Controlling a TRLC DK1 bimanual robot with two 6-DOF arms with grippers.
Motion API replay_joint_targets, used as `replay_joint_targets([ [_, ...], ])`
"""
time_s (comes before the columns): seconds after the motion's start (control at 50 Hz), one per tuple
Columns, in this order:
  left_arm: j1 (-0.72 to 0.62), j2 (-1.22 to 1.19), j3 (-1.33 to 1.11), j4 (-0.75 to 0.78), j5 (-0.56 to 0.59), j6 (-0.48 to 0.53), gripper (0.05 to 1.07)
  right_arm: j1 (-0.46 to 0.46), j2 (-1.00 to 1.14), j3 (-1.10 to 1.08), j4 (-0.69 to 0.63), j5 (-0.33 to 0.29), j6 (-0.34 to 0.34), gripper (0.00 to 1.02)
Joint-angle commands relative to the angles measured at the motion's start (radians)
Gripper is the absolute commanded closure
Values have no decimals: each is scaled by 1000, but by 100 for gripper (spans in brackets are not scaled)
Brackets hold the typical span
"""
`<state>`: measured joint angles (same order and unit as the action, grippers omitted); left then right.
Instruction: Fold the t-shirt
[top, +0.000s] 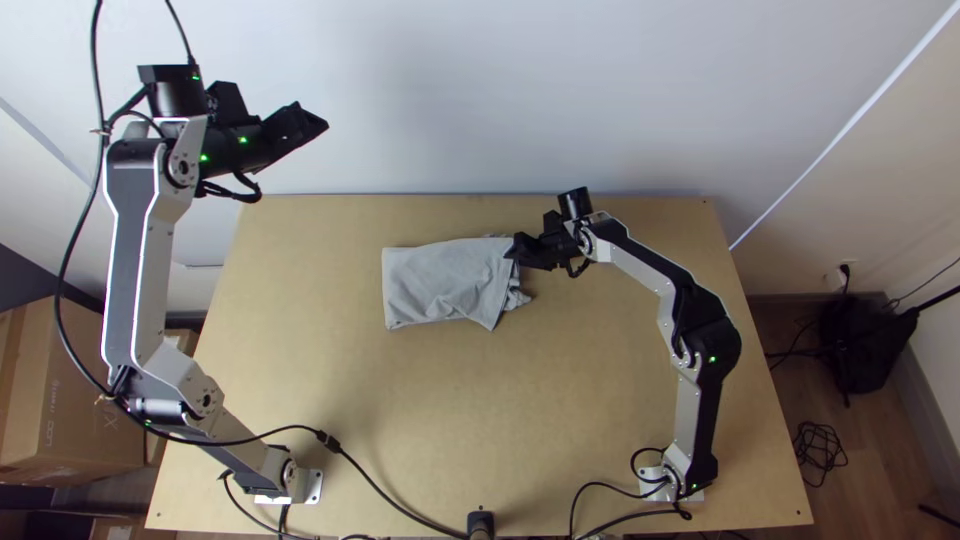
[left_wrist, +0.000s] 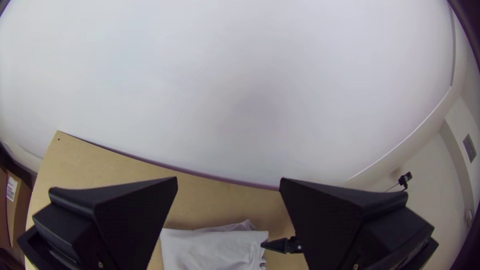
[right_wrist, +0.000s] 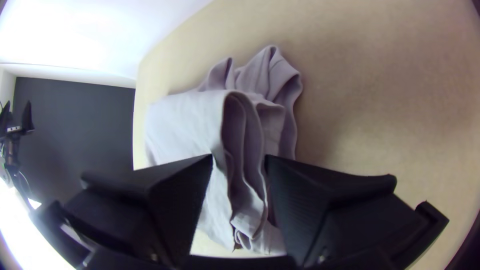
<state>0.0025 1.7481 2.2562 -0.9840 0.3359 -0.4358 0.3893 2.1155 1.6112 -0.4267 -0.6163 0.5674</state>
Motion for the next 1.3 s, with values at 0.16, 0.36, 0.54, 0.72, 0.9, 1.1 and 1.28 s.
replay_joint_targets([
  [0.16, 47, -67, 11, -48, 8, 8, 10, 3, 38, 85, 6, 4, -6, 100],
  [0.36, 70, -91, -17, -65, 9, 9, 10, -20, 84, 202, 6, 6, 28, 100],
  [0.54, 73, -104, -30, -71, 8, 9, 10, -33, 193, 335, -32, 6, 55, 100],
  [0.72, 73, -104, -35, -74, 8, 9, 10, -43, 268, 397, -96, 10, 49, 97],
  [0.9, 73, -99, -33, -73, 9, 9, 10, -64, 230, 365, -204, 10, -3, 5],
  [1.1, 73, -96, -35, -71, 9, 9, 10, -109, 113, 256, -204, -14, -3, 4],
  [1.28, 74, -101, -37, -73, 9, 9, 10, -101, 37, 119, -204, -129, -46, 5],
])
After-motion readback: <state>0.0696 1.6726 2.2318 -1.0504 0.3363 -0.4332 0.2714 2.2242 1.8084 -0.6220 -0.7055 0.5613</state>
